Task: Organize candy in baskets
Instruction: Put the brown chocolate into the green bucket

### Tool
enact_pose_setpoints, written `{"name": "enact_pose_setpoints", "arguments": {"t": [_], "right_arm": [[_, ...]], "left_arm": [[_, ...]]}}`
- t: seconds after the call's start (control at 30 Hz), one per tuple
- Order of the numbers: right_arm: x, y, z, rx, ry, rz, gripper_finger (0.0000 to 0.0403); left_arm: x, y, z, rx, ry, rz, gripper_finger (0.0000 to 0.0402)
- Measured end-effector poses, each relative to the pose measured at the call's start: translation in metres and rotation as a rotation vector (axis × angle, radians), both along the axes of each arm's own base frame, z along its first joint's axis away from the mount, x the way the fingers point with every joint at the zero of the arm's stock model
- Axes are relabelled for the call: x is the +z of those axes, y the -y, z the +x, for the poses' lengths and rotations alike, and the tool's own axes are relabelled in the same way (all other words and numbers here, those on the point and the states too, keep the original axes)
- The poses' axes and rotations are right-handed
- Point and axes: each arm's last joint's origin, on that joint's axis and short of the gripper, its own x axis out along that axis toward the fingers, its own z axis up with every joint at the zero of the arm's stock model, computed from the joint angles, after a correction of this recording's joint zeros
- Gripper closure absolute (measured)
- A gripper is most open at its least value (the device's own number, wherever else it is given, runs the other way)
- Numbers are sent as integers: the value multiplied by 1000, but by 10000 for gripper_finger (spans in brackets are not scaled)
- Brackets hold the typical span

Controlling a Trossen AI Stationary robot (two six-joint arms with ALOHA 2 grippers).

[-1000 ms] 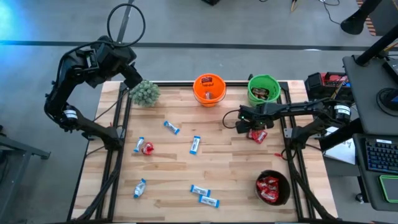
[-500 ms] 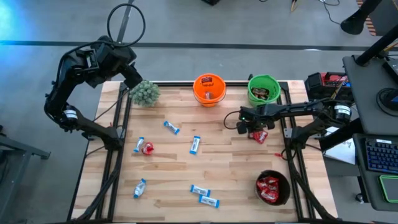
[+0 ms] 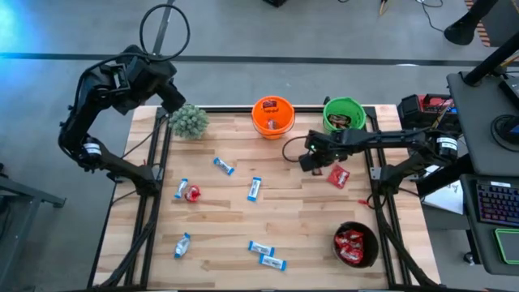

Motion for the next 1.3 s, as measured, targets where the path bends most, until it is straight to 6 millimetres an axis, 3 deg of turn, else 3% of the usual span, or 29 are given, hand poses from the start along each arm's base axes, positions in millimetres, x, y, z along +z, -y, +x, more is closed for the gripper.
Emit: {"name": "enact_pose_setpoints", "arguments": {"t": [0.33, 0.7, 0.9, 1.3], "right_arm": [[68, 6, 24, 181, 107, -162, 394], [133, 29, 6, 214, -93, -423, 394], [147, 47, -10, 203, -202, -469, 394], [148, 87, -42, 218, -347, -462, 394]], "left_arm": [[-1, -2, 3, 73, 48, 18, 205], [-2, -4, 6, 110, 115, -1, 205], [-5, -6, 12, 113, 105, -9, 205], [-10, -11, 23, 113, 78, -21, 205]]}}
